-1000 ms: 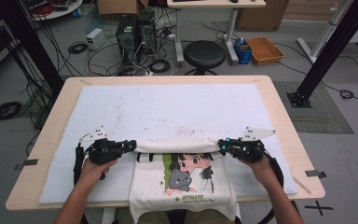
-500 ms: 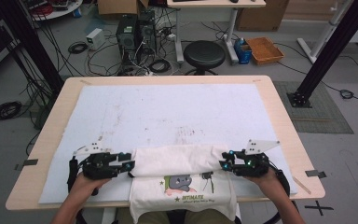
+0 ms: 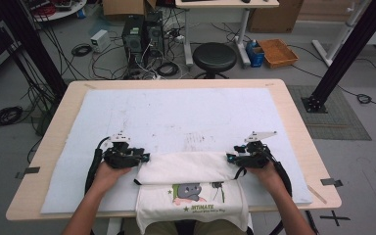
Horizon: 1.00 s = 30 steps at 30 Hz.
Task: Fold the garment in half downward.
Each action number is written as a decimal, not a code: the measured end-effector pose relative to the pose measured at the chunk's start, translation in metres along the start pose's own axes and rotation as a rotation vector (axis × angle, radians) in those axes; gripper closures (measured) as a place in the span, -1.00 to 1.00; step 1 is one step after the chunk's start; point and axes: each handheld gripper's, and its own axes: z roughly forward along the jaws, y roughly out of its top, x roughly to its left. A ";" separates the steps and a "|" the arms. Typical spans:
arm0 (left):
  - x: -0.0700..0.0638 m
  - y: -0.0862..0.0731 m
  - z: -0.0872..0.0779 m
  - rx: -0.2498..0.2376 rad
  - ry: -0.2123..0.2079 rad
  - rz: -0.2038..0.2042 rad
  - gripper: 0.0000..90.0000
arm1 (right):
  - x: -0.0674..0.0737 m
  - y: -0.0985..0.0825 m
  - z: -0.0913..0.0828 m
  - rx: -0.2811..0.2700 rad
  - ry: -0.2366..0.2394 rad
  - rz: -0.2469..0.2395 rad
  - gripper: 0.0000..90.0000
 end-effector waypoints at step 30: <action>0.047 0.036 0.001 -0.187 0.161 -0.177 0.03 | -0.030 0.046 0.025 -0.154 -0.197 -0.015 0.16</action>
